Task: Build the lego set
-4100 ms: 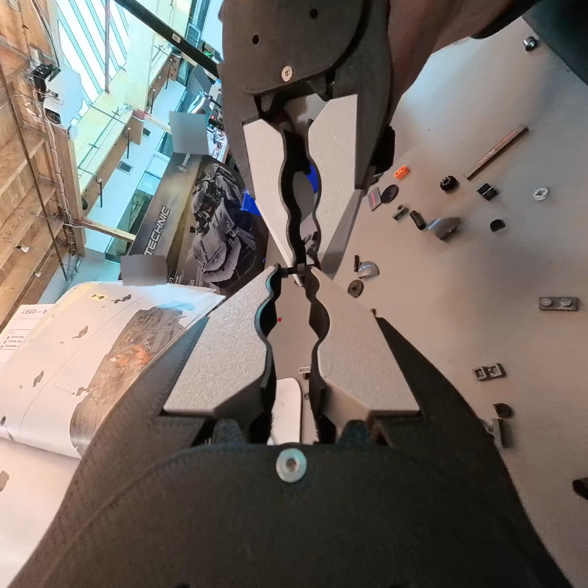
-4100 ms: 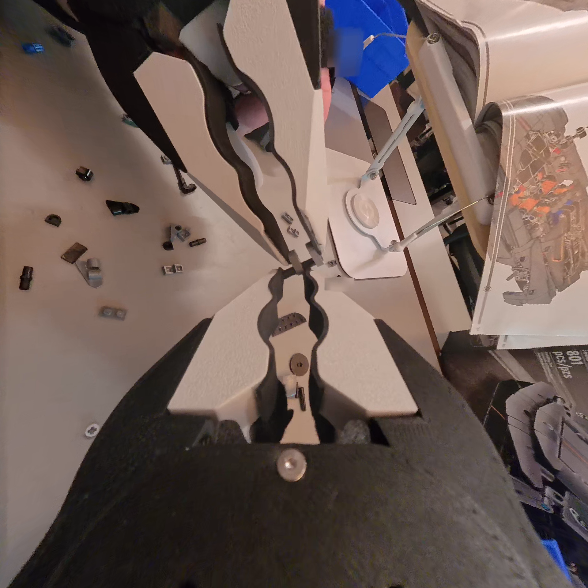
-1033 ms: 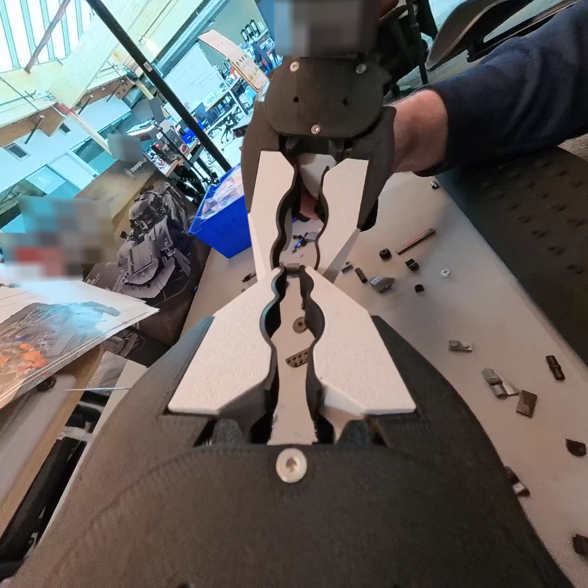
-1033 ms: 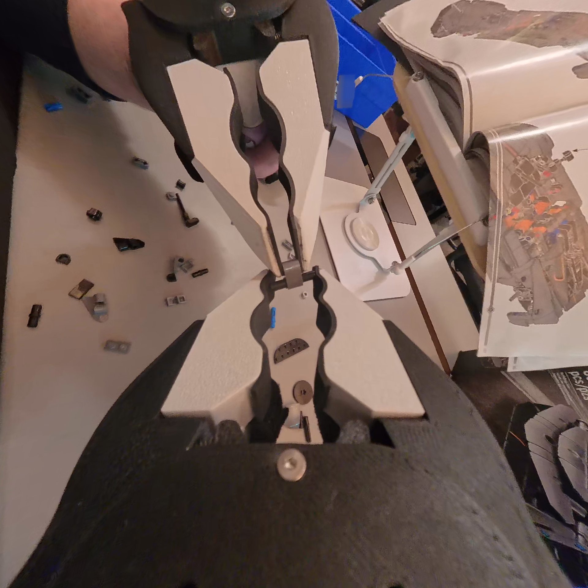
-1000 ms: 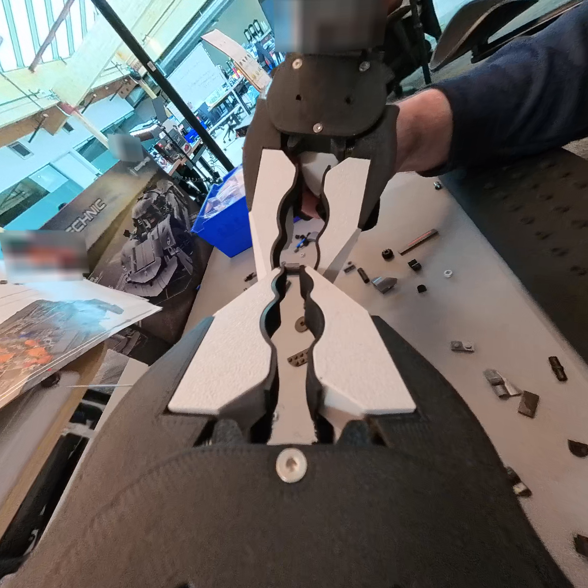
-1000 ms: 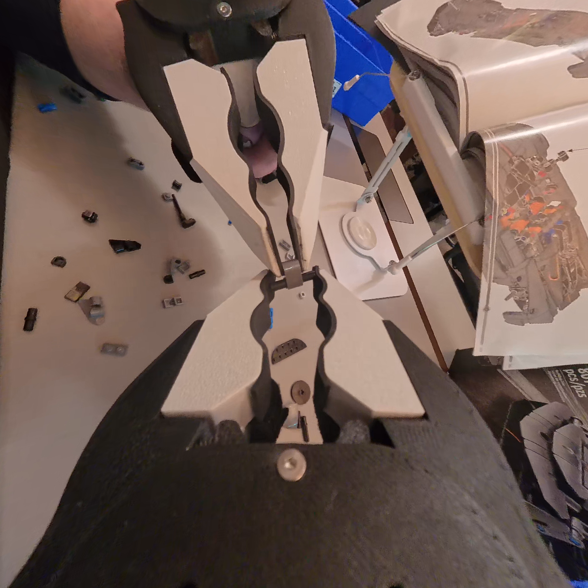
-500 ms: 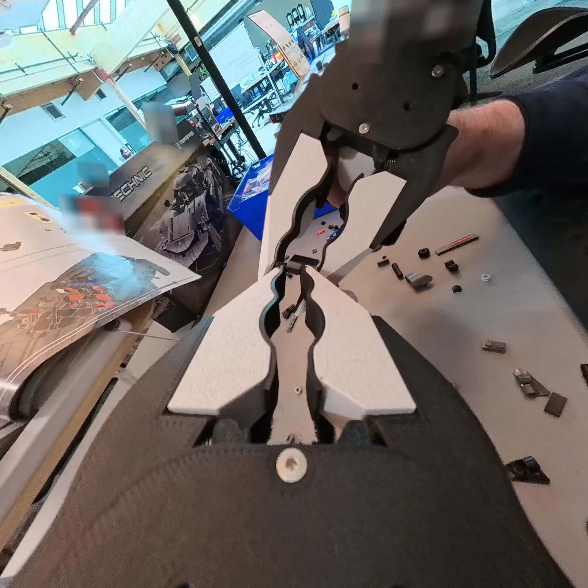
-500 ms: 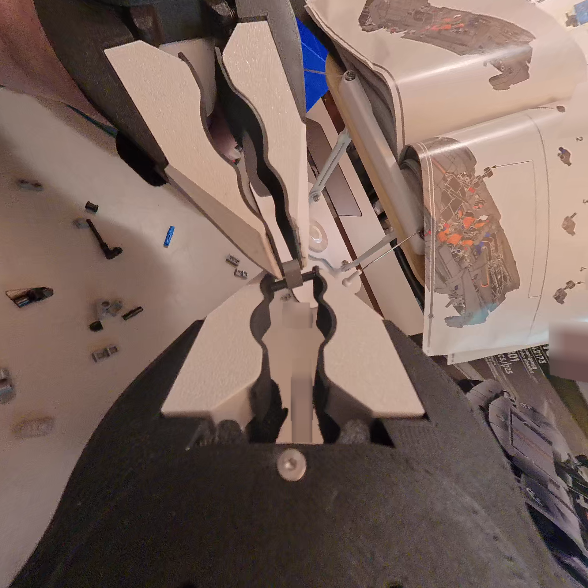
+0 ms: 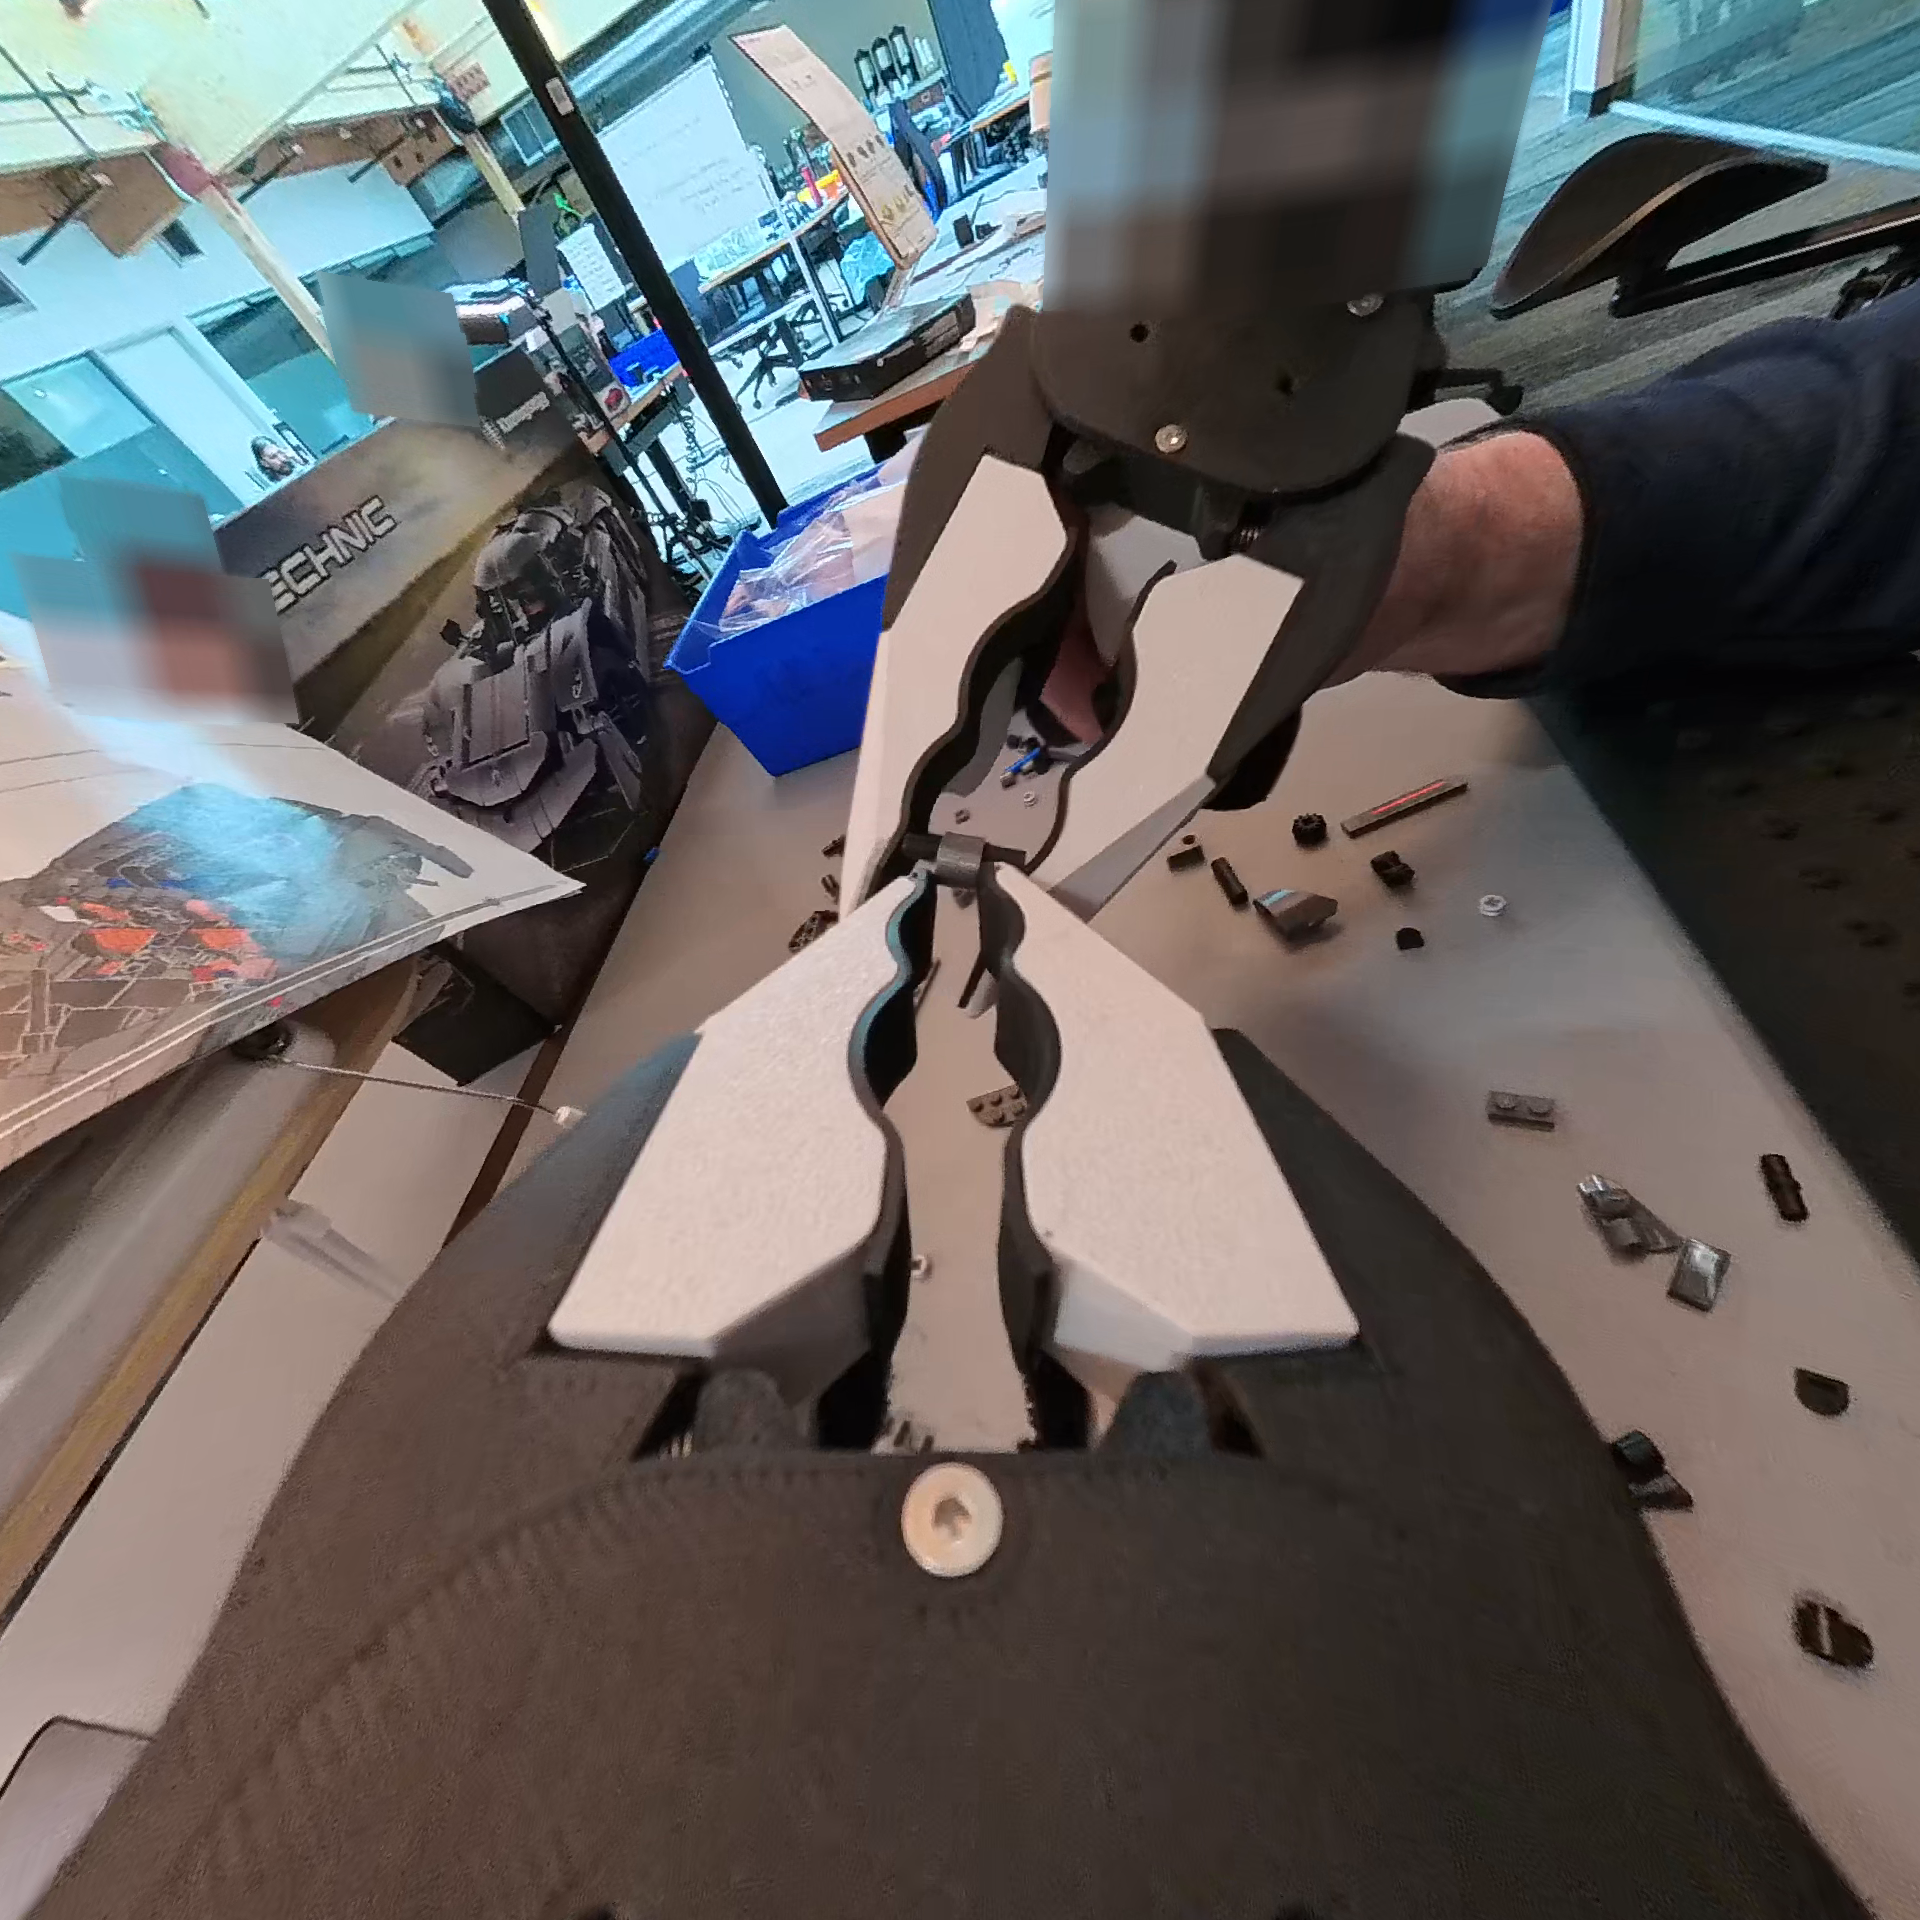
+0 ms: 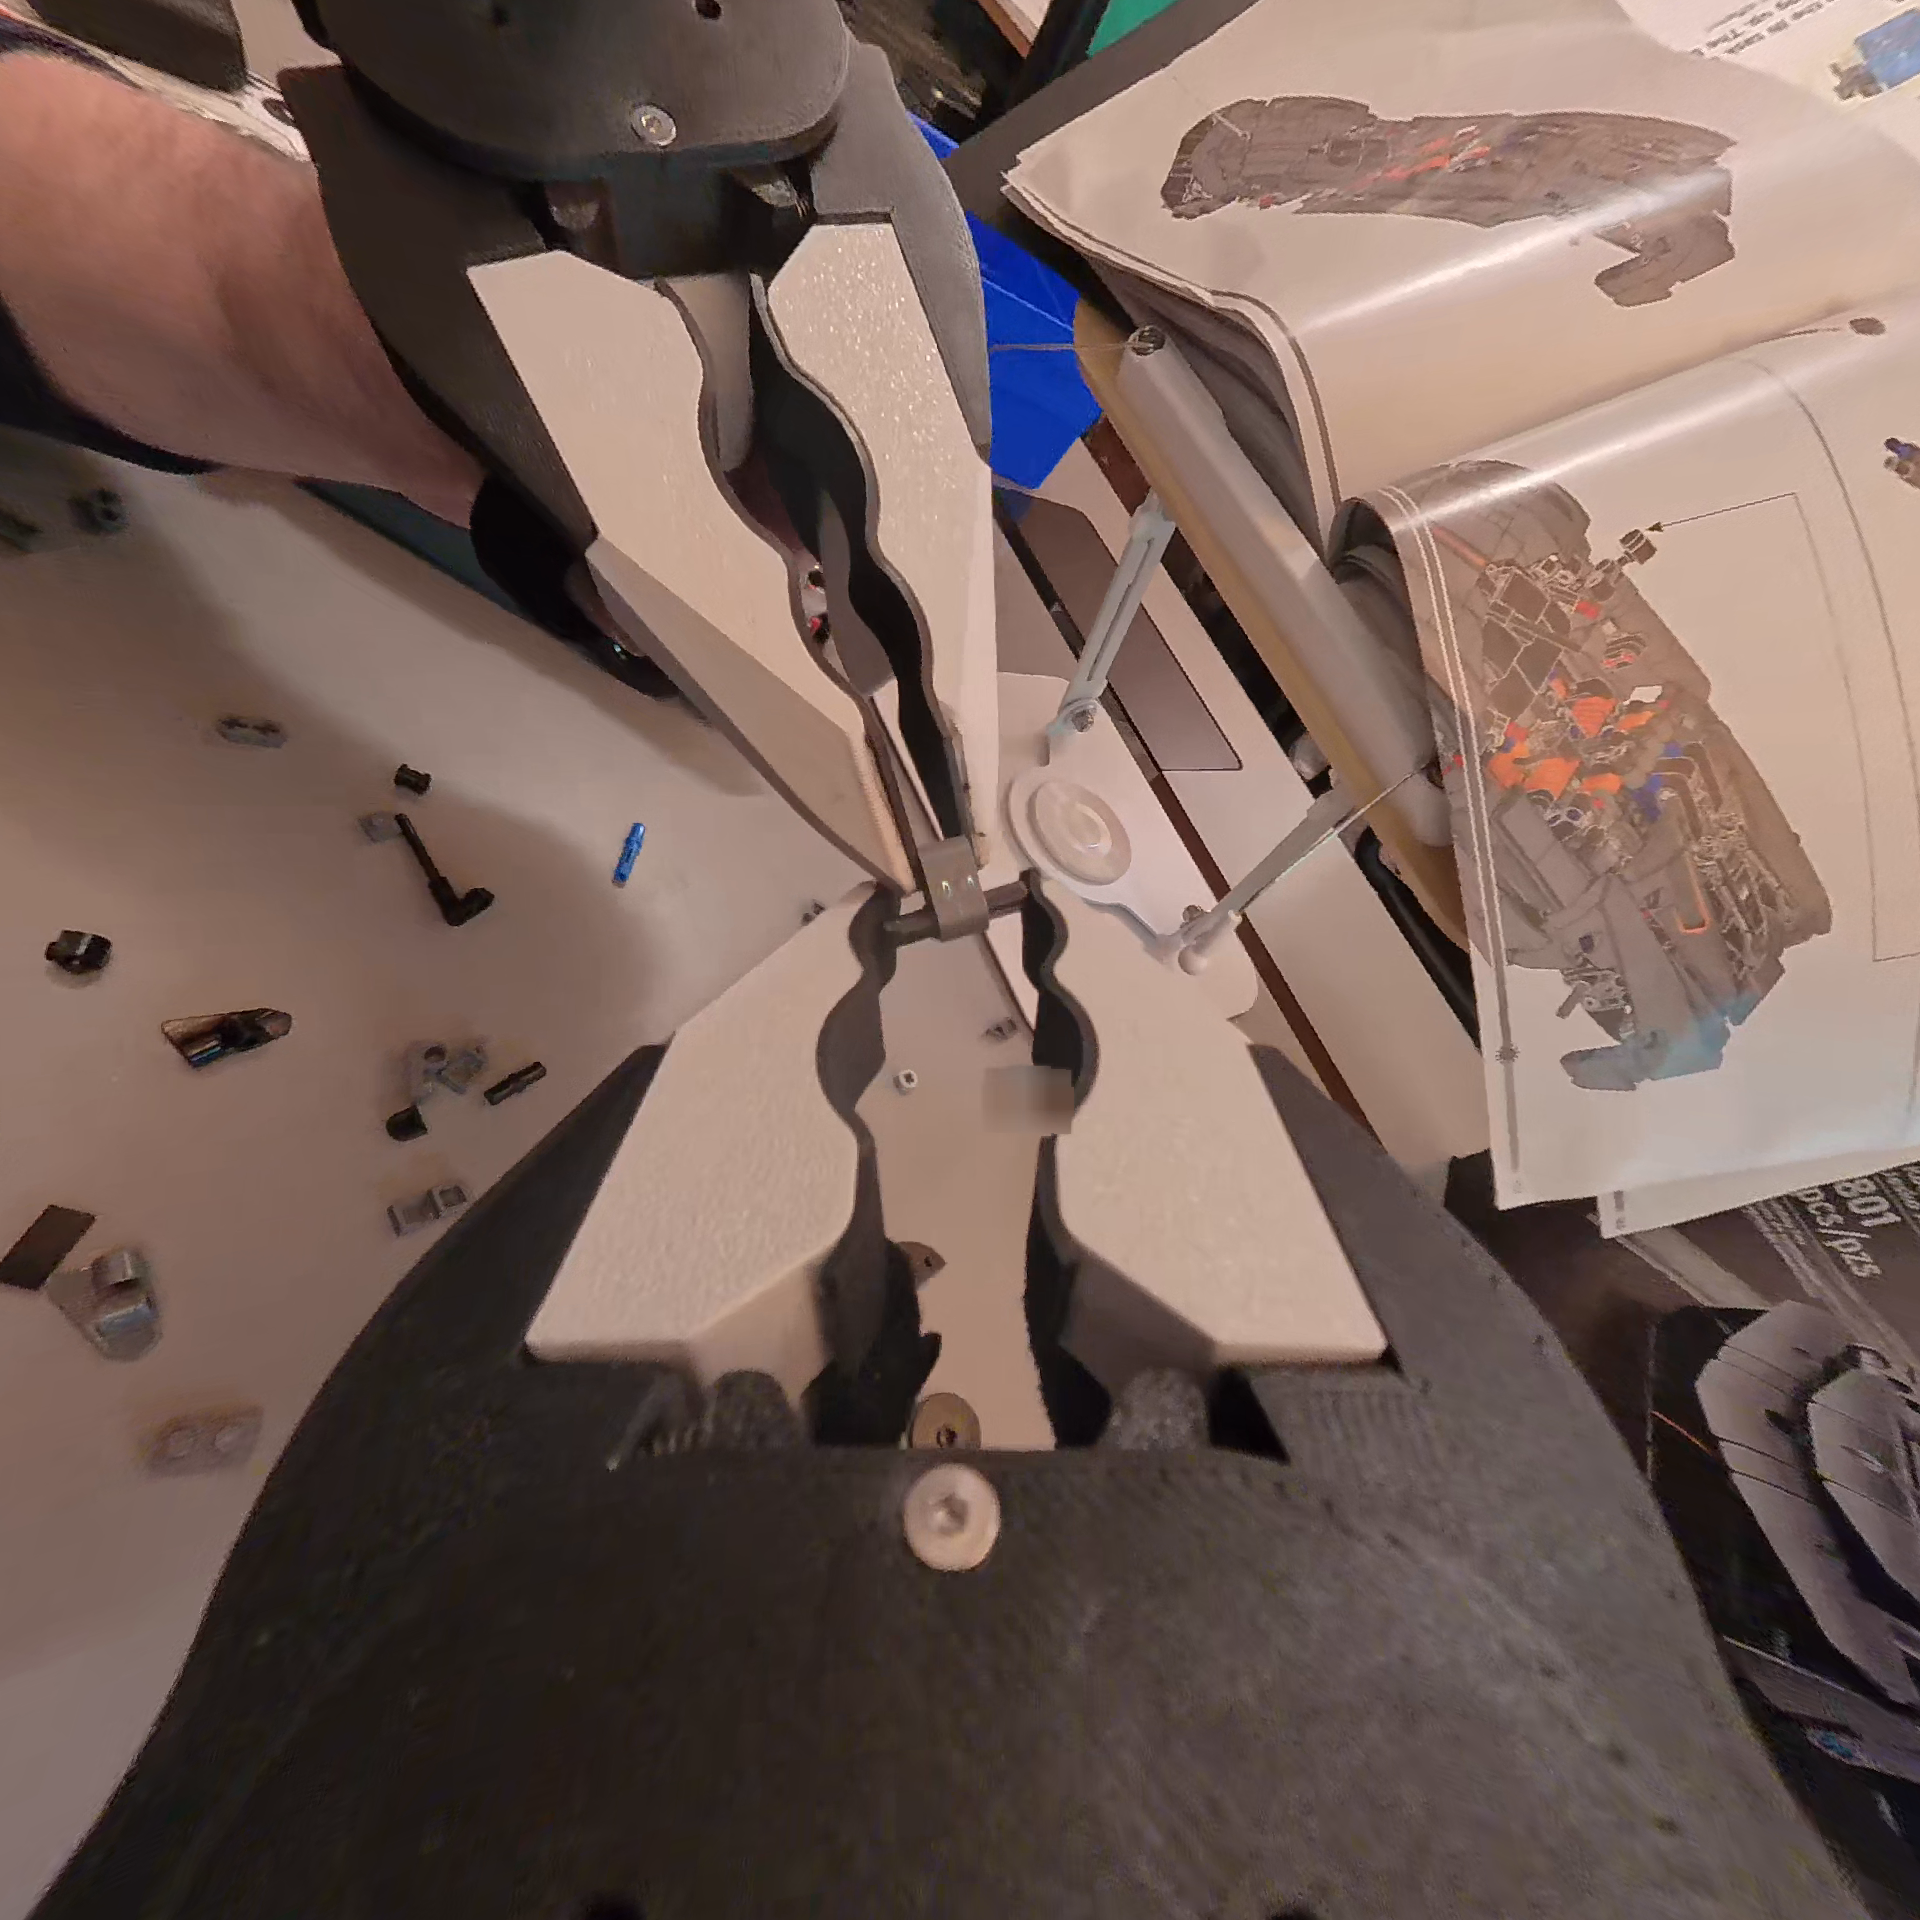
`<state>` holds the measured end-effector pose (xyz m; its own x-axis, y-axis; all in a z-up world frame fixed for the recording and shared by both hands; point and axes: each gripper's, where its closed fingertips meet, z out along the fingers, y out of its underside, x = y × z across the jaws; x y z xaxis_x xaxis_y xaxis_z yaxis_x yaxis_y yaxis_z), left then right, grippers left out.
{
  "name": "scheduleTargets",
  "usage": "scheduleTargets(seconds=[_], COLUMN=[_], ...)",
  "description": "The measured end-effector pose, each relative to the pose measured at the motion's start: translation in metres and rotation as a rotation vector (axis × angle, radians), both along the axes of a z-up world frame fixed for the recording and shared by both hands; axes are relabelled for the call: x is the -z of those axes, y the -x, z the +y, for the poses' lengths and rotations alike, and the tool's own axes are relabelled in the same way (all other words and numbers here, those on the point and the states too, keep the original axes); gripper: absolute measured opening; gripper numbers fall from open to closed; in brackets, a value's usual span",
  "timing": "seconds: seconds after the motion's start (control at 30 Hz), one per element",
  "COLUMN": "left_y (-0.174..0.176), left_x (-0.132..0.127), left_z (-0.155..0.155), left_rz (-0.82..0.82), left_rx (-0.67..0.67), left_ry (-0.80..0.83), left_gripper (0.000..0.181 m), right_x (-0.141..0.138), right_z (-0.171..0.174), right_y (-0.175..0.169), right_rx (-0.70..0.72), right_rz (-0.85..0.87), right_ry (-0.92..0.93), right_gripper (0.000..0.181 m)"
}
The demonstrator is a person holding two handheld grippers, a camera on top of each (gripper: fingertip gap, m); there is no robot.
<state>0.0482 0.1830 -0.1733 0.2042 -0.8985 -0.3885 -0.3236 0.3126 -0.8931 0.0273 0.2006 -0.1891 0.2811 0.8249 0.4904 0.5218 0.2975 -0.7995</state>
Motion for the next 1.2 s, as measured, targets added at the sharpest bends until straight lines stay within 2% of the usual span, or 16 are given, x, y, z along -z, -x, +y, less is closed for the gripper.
scheduleTargets(seconds=[0.37, 0.63, 0.8, 1.0, 1.1, 1.2], left_y=[0.003, 0.011, 0.007, 0.007, 0.008, 0.008], left_x=[-0.004, -0.016, -0.013, -0.003, 0.001, 0.003], left_z=[-0.002, 0.005, 0.005, 0.008, 0.006, 0.007], left_rz=[-0.066, -0.216, -0.22, -0.185, -0.16, -0.147], left_rx=[0.048, 0.07, 0.074, 0.078, 0.092, 0.091], left_ry=[0.083, 0.235, 0.315, 0.414, 0.44, 0.431], left_gripper=[0.005, 0.005, 0.005, 0.005, 0.005, 0.005], right_x=[-0.006, -0.015, -0.023, -0.027, -0.02, -0.015], right_z=[-0.003, -0.001, 0.005, -0.002, -0.001, 0.0], right_y=[-0.001, -0.003, -0.006, -0.006, -0.004, -0.005], right_rx=[-0.026, 0.058, 0.169, 0.153, 0.144, 0.127], right_rz=[0.052, -0.017, -0.099, -0.183, -0.231, -0.205], right_ry=[0.036, -0.166, -0.386, -0.533, -0.552, -0.468], right_gripper=[0.021, 0.023, 0.021, 0.015, 0.007, 0.005])
